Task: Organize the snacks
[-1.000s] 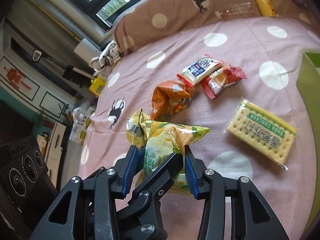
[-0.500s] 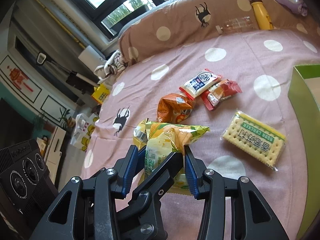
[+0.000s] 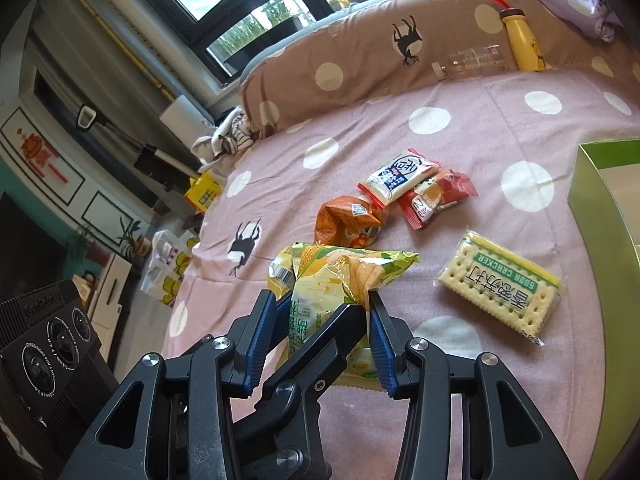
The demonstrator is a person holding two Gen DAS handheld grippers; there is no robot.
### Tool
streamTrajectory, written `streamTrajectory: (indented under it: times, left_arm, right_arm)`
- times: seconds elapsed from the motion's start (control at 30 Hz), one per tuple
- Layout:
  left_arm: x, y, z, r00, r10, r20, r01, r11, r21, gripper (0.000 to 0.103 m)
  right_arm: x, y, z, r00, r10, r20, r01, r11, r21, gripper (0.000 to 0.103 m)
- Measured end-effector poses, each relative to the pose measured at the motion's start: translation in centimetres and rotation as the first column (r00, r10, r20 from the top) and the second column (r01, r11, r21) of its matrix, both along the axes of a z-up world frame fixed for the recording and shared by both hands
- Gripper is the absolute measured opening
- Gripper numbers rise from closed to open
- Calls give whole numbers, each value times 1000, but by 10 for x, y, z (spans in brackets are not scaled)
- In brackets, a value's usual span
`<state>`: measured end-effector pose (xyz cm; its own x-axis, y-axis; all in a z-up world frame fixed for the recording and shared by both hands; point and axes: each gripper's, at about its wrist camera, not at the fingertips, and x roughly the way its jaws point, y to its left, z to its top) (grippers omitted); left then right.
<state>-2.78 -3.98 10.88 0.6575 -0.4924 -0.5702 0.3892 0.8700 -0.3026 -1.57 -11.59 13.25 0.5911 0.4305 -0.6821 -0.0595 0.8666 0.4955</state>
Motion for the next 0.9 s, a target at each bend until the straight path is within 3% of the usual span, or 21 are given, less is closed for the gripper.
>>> streamTrajectory:
  times: [0.6,0.9]
  left_arm:
    - [-7,-11,15,998,-16,57,16,1000,3,35]
    - [-5,-60,31,985,-133,110,130,991,30,35]
  right_arm:
    - [-8,-9,14,999,-10,46,9,1000,26,48]
    - [-22,-57,25,987,-135,88,128,988,82,48]
